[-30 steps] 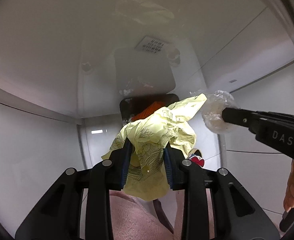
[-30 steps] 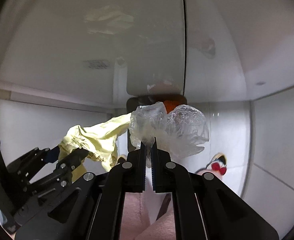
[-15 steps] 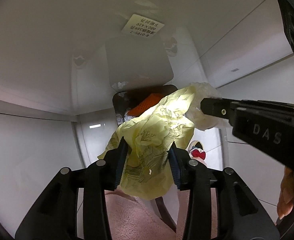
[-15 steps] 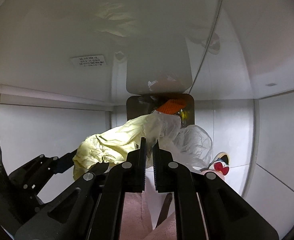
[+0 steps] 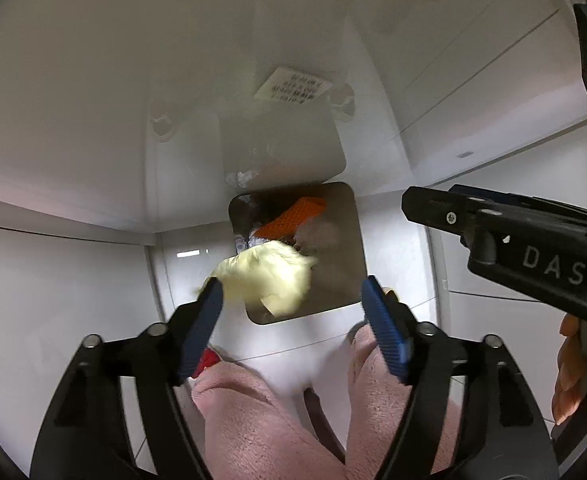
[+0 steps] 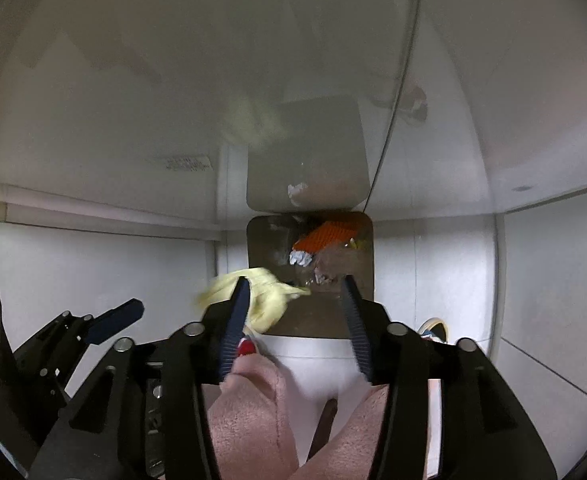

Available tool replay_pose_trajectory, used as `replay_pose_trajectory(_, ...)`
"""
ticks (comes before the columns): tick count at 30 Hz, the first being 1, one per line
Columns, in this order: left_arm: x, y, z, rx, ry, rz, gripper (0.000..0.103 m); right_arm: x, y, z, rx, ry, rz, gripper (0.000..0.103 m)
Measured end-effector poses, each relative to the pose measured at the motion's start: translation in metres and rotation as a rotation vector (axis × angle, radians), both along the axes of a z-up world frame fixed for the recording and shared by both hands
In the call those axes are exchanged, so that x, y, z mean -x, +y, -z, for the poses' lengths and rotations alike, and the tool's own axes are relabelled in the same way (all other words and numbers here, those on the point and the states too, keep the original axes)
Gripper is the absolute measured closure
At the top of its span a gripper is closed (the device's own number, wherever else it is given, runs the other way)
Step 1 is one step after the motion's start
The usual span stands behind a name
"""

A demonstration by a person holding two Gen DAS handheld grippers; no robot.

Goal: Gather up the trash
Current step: 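Raise both open tools back toward the counter, then grasp the clear plastic wrapper with left tool while right tool grasps yellow foam net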

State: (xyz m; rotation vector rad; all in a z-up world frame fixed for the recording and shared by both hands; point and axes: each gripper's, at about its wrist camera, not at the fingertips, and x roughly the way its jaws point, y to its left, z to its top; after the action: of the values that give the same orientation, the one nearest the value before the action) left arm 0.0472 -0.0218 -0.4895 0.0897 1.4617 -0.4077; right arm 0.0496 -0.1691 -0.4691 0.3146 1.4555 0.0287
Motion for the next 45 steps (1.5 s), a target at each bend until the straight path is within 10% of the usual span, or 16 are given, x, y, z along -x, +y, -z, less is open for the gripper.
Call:
replay_pose_trajectory(16,0.016,0.020,-0.122,0.058,-0.161,-0.037,0.008,0.019,-0.030,-0.122,0.088,-0.205,-0.023,0.005)
replay_pose_trajectory(30,-0.001,0.019,-0.241,0.101,-0.369,-0.038,0.008,0.001,-0.061,-0.232,0.095,-0.414,0.023,0.004)
replay_pose_trajectory(45,-0.096,-0.007,-0.277,0.094,-0.468,-0.064,0.008,-0.094,-0.088,-0.273,0.166,-0.529,0.016,0.006)
